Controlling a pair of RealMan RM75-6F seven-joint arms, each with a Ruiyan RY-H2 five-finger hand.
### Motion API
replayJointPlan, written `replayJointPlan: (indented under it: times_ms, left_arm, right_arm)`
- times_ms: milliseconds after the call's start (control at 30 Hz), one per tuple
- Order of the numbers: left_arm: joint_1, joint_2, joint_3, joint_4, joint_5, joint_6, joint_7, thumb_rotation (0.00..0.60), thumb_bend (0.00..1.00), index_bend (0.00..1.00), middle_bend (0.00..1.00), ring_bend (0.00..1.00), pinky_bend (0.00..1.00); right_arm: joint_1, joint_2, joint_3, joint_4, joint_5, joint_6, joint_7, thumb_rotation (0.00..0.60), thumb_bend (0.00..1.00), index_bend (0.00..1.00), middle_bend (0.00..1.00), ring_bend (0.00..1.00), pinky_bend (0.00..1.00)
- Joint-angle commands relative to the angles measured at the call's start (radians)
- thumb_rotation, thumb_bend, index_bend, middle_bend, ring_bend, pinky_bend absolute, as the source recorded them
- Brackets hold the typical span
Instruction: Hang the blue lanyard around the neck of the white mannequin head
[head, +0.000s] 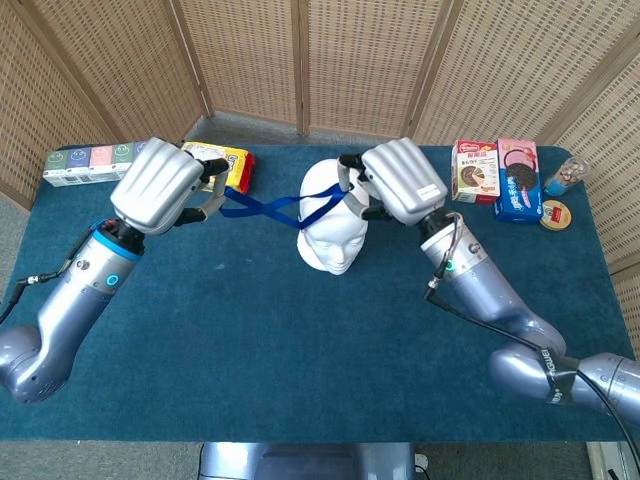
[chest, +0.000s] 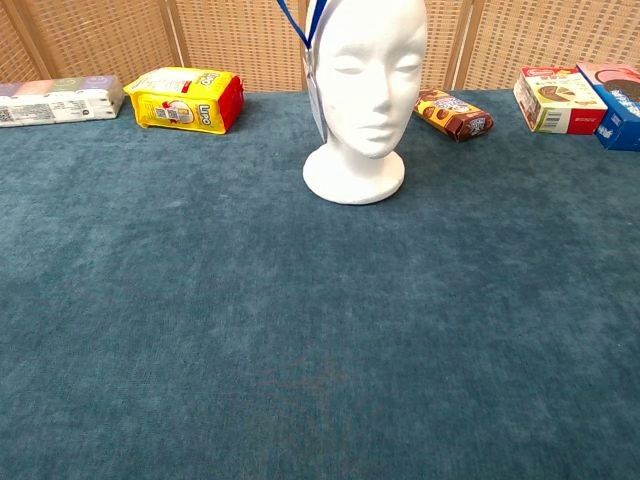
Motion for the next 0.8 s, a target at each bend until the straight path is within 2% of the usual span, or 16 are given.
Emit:
replayJointPlan:
  times_ms: [33, 467, 800]
  left_arm:
    - [-0.022, -0.012, -0.007, 0.019, -0.022, -0.014, 0.021, 0.600, 0.49, 0.64, 1.00, 1.00, 0.91]
    - [-0.098, -0.069, -0.014, 0.088, -0.092, -0.053, 0.075, 0.600, 0.49, 0.64, 1.00, 1.00, 0.91]
    - [-0.145, -0.110, -0.006, 0.135, -0.122, -0.074, 0.105, 0.600, 0.49, 0.64, 1.00, 1.00, 0.91]
  right_arm:
    - [0.020, -0.008, 0.004, 0.033, 0.019, -0.014, 0.001, 0.600, 0.46, 0.72, 1.00, 1.00, 1.00]
    - [0.068, -0.033, -0.015, 0.149, 0.063, -0.057, 0.008, 0.600, 0.46, 0.72, 1.00, 1.00, 1.00]
    - [0.068, -0.031, -0.035, 0.188, 0.082, -0.063, 0.011, 0.600, 0.46, 0.73, 1.00, 1.00, 1.00]
